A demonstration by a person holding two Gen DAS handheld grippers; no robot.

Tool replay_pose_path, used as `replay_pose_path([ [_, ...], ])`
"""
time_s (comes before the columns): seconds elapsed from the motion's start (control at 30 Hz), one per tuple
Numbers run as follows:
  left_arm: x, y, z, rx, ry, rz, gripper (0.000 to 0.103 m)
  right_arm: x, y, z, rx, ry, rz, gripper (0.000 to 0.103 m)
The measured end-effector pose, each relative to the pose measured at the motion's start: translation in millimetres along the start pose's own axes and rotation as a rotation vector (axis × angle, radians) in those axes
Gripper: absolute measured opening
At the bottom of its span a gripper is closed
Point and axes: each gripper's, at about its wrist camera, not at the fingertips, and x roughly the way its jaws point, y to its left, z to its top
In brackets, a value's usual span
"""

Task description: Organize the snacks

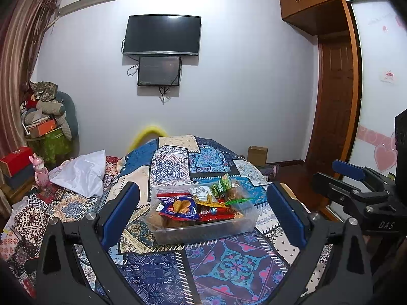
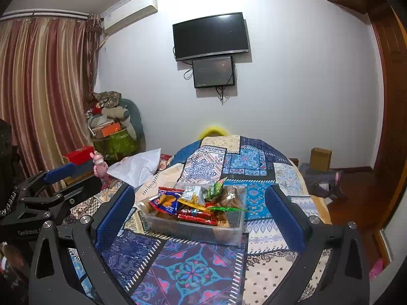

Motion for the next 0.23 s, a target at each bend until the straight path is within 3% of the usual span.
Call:
replay_pose_path([
  [0.23, 1.3, 1.0, -1.6, 0.000, 0.006, -0.005, 0.101, 2.3, -0.7, -0.9, 0.003, 0.006, -0.002, 0.102],
])
